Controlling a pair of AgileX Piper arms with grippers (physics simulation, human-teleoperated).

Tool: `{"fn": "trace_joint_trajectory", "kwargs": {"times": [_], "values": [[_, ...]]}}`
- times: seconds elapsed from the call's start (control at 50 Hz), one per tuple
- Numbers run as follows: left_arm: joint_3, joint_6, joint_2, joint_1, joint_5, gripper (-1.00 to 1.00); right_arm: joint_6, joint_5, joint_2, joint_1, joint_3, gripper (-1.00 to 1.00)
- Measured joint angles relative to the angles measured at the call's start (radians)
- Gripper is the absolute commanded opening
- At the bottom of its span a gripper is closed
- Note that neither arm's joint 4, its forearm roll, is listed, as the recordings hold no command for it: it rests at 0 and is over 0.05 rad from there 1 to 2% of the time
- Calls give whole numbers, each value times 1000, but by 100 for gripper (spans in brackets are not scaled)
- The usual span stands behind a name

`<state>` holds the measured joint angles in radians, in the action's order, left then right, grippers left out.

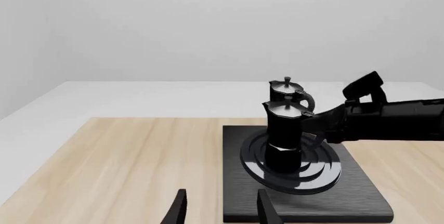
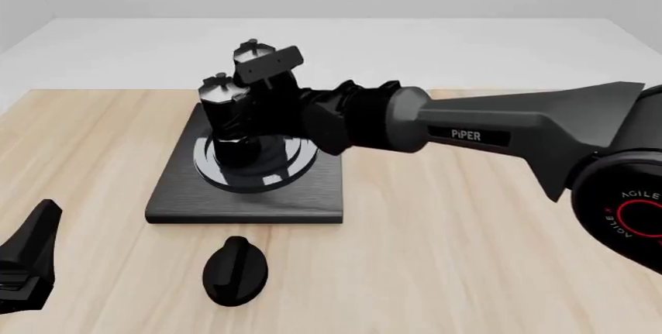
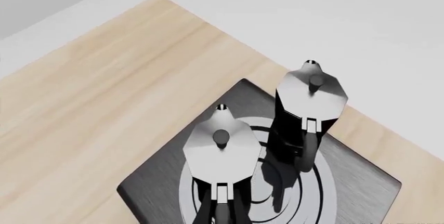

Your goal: Put both moka pots on the stove.

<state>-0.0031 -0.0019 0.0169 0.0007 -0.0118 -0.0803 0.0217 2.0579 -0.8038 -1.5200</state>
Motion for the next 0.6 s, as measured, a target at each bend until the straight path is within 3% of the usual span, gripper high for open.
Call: {"fn": "trace_joint_trajectory", "kwargs": {"times": [0.6], "values": [[0,0,0,0,0,100,-18,48,-27,-5,69,-100]]}}
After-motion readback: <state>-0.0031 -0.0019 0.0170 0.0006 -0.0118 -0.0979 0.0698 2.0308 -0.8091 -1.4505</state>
